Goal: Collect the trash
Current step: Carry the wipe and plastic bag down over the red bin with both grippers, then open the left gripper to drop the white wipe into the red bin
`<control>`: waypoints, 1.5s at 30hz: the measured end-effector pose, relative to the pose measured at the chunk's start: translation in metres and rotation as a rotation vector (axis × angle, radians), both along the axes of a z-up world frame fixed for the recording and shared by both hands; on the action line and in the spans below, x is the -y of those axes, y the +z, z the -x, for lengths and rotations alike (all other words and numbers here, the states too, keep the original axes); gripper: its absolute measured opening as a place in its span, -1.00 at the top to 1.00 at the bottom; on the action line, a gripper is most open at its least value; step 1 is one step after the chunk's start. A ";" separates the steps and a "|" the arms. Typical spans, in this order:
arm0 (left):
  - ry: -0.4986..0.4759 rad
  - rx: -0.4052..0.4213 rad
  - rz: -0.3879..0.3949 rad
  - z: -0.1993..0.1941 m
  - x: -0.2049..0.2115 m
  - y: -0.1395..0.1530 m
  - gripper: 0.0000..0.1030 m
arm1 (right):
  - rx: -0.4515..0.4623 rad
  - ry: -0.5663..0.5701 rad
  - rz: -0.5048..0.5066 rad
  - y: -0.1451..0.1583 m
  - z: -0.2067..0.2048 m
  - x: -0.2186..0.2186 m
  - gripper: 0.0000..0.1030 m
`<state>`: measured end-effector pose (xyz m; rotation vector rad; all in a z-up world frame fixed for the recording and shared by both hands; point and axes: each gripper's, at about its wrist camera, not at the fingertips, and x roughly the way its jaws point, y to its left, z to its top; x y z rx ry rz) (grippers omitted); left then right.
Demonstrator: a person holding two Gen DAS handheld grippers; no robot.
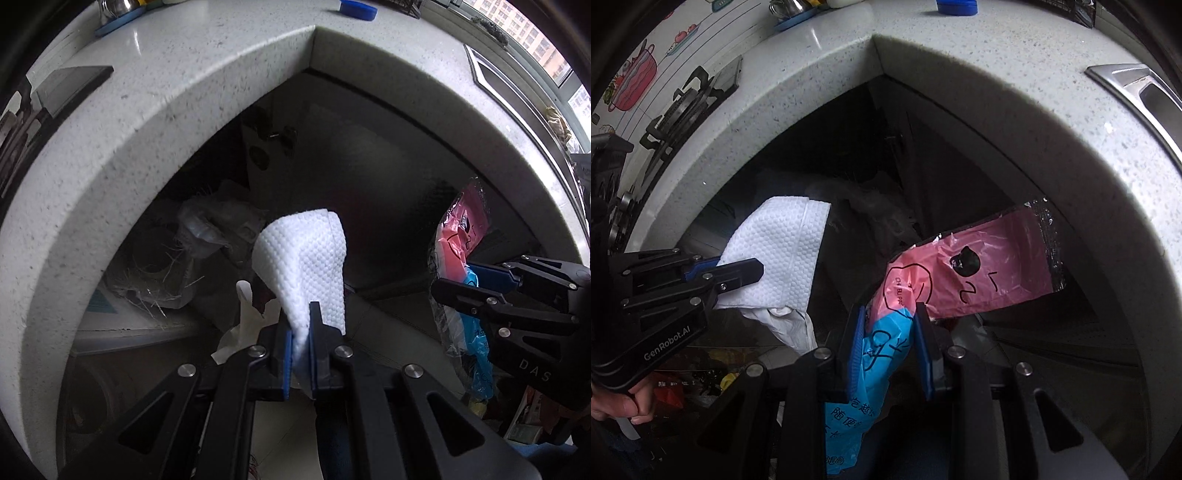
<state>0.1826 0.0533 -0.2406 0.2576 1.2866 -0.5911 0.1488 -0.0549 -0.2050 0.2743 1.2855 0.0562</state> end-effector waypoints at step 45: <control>-0.256 -0.178 -0.073 -0.018 0.091 -0.276 0.79 | -0.149 -0.196 0.011 -0.248 0.007 0.049 0.53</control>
